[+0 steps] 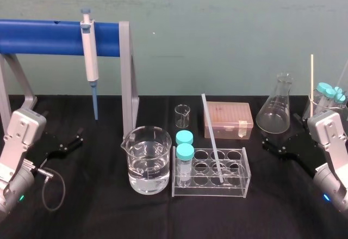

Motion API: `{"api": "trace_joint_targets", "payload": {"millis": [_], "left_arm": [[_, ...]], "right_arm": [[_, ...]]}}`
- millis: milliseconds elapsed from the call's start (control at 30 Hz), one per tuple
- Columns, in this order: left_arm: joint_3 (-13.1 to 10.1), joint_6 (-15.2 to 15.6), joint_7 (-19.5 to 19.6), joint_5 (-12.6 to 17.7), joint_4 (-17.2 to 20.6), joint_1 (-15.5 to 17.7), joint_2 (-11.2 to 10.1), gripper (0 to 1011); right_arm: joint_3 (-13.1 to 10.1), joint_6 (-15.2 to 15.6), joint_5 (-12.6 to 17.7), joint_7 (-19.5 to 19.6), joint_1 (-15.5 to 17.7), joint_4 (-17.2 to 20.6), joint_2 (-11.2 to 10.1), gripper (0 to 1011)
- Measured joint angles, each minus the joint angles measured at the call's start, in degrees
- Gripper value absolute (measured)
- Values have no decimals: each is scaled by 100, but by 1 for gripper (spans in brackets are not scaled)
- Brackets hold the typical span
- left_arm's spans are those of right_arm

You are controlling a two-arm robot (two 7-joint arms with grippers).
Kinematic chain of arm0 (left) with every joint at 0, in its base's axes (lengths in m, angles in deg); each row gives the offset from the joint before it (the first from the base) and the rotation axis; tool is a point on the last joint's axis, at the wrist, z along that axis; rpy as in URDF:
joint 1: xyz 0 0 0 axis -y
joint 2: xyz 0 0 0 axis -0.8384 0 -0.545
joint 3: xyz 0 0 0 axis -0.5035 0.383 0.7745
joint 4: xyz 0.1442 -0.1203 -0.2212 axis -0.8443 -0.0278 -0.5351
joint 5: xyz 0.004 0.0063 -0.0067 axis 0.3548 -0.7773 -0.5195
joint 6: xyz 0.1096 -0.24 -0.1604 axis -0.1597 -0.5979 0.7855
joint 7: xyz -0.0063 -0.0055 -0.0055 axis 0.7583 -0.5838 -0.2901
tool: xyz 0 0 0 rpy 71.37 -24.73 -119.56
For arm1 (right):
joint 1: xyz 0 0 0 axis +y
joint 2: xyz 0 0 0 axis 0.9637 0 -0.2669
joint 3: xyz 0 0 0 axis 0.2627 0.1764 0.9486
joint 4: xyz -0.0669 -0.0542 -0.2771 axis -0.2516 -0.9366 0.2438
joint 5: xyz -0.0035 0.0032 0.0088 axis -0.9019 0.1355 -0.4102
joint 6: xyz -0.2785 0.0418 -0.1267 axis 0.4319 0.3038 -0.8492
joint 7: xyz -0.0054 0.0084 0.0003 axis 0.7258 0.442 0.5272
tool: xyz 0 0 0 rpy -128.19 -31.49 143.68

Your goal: Pick up the stirring rod with one hand, then place it down.

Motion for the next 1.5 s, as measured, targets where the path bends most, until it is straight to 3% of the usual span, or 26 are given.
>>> {"api": "trace_joint_targets", "payload": {"millis": [900, 1100, 1333, 1500], "left_arm": [[0, 0, 0, 0, 0, 0, 0, 1000], [0, 0, 0, 0, 0, 0, 0, 1000], [0, 0, 0, 0, 0, 0, 0, 1000], [0, 0, 0, 0, 0, 0, 0, 1000]], "right_arm": [[-47, 0, 17, -35, 9, 21, 4, 1000], [-309, 168, 456, -316, 40, 257, 104, 1002], [-672, 903, 1515, -913, 11, 752, 376, 1000], [-706, 1337, 1911, -1255, -65, 929, 533, 1002]]}}
